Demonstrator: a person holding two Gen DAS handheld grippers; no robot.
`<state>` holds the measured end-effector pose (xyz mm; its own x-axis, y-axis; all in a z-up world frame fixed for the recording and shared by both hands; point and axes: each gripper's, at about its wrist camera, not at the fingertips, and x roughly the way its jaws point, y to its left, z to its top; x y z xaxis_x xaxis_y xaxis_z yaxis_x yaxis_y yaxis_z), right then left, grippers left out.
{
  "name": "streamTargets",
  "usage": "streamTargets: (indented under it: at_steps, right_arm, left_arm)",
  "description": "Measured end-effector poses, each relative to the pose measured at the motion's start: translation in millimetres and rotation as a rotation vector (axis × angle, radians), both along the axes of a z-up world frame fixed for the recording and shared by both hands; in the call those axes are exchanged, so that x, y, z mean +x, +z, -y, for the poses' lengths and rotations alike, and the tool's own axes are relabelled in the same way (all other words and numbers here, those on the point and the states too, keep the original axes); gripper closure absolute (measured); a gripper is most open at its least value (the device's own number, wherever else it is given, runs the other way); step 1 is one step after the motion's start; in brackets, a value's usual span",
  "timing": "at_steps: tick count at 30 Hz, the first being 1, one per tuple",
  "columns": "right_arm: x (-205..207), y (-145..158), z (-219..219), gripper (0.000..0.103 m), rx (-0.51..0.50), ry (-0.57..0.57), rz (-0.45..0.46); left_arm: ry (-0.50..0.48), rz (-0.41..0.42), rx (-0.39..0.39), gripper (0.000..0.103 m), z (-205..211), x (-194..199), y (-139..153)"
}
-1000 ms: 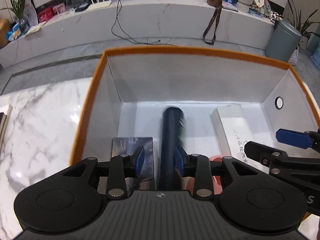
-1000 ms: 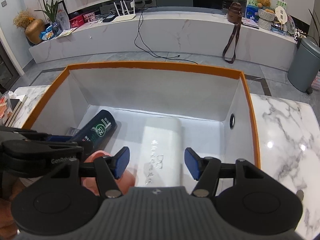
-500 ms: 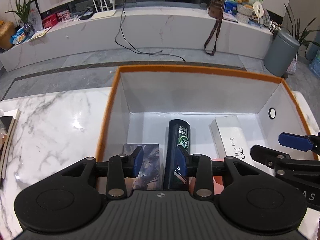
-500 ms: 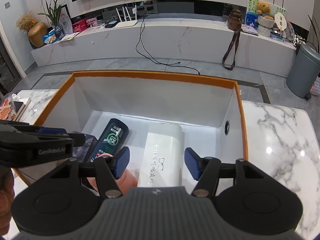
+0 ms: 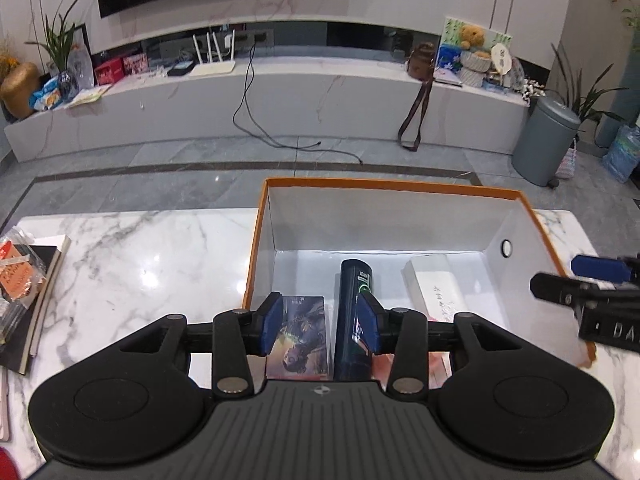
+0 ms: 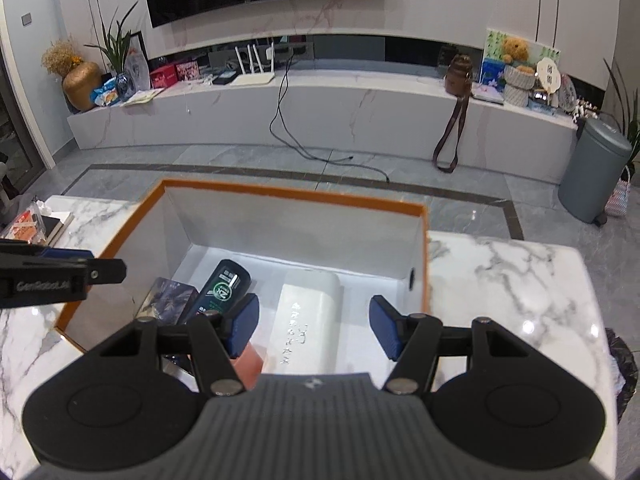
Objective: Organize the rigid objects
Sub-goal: 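Open both tools, releasing the bottle and cylinder box inside the box, then withdraw both tools from the orange box toward the items on the table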
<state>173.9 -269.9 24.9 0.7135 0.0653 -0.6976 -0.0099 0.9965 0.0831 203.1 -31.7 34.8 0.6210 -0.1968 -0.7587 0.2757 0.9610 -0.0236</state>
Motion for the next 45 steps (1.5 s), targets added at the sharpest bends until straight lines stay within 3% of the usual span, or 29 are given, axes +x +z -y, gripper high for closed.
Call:
streamTargets:
  at_steps: [8,13,15,18,21,28,33,38,45]
  right_arm:
    - [-37,23,3,0.042,-0.033,0.041,0.041]
    - [-65,24,9,0.041,-0.080,0.082,0.046]
    - [-77,21,12,0.041,-0.094,0.094,0.034]
    - [-95,19,17,0.041,-0.114,0.106,0.024]
    - [-113,20,20,0.040,-0.131,0.113,0.029]
    - [-155,15,34,0.035,-0.157,0.100,0.031]
    - [-179,-1,41,0.030,-0.194,0.096,0.015]
    - [-189,-26,46,0.029,-0.235,0.114,-0.034]
    - [-187,-38,53,0.029,-0.239,0.107,-0.055]
  left_arm:
    - [0.015,0.057,0.014,0.052,-14,-36,10]
    - [0.035,0.098,-0.003,0.039,-22,-59,16]
    - [0.042,0.106,-0.013,0.027,-26,-67,15]
    - [0.068,0.079,-0.063,0.018,-35,-78,11]
    - [0.074,0.039,-0.114,0.018,-39,-83,5]
    - [0.064,0.045,-0.044,0.015,-34,-111,-16]
    - [0.017,0.003,-0.037,0.015,-26,-134,-40]
    - [-0.028,-0.019,0.014,0.015,-10,-144,-59]
    - [-0.076,-0.034,0.003,0.015,10,-150,-66]
